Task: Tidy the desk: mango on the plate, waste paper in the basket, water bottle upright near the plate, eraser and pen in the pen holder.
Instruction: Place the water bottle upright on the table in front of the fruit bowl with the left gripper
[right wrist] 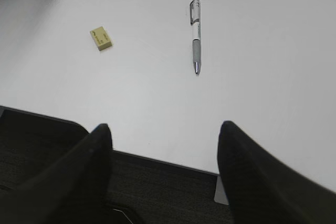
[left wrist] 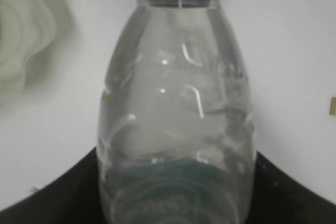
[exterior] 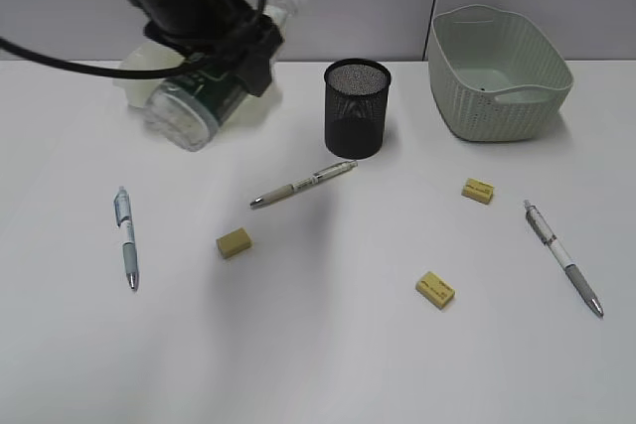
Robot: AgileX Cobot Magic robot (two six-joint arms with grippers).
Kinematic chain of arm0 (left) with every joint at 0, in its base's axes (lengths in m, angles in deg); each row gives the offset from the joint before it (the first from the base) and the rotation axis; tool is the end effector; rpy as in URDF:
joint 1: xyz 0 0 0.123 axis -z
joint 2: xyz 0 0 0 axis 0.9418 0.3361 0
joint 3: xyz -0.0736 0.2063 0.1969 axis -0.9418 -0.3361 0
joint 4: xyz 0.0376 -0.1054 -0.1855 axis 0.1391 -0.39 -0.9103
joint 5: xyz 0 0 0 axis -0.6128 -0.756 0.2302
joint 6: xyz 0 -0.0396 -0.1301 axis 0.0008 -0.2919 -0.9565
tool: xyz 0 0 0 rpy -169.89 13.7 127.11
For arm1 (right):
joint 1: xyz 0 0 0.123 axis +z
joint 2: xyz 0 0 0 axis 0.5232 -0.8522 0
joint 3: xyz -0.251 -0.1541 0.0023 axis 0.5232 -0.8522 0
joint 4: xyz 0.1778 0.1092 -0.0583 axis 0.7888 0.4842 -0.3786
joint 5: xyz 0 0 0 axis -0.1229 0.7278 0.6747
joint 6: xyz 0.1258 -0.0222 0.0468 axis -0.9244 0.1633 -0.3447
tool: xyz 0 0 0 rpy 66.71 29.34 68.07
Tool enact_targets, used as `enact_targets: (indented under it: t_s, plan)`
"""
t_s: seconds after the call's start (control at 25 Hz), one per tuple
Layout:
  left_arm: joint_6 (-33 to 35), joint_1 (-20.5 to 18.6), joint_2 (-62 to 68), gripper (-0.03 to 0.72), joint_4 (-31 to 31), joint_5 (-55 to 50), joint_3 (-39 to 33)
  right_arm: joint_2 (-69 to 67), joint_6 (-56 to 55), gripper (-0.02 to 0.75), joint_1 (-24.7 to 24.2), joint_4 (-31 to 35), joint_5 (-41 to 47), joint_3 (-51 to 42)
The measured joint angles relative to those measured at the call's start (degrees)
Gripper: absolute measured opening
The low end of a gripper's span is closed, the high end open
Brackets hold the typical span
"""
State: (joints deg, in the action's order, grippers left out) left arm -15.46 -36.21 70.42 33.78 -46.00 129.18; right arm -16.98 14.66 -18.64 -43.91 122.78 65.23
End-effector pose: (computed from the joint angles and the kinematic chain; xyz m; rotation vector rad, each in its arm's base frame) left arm 0.3233 -0.2193 0.2737 0.8068 2.5576 -0.1853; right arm 0.0068 0.0079 0.2442 -0.2919 2.2202 0.1656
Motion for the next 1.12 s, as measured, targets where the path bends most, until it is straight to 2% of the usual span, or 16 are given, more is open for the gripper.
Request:
enact_targets:
  t_s: [0.32,0.48,0.6,0.84,1.12]
  plan:
    - [0.0,-12.6,-22.7,0.493,-1.7,30.4,-34.0,0.0,0.0,0.496,0.0,0.0,0.0,0.0]
    - [0.0,-17.3,-29.9,0.493,-2.0,46.5,-46.0,0.0,0.0,0.496,0.0,0.0,0.0,0.0]
    - [0.0,-18.5,-32.1,0.493,-4.0,60.8,-53.2,0.0,0.0,0.496,0.0,0.0,0.0,0.0]
    - [0.0,-18.9,-30.5,0.493,-5.1,87.1,-63.7,0.0,0.0,0.496,0.0,0.0,0.0,0.0]
    - [0.0,-23.1,-19.5,0.493,-10.2,106.2,-65.1,0.0,0.0,0.495,0.0,0.0,-0.1,0.0]
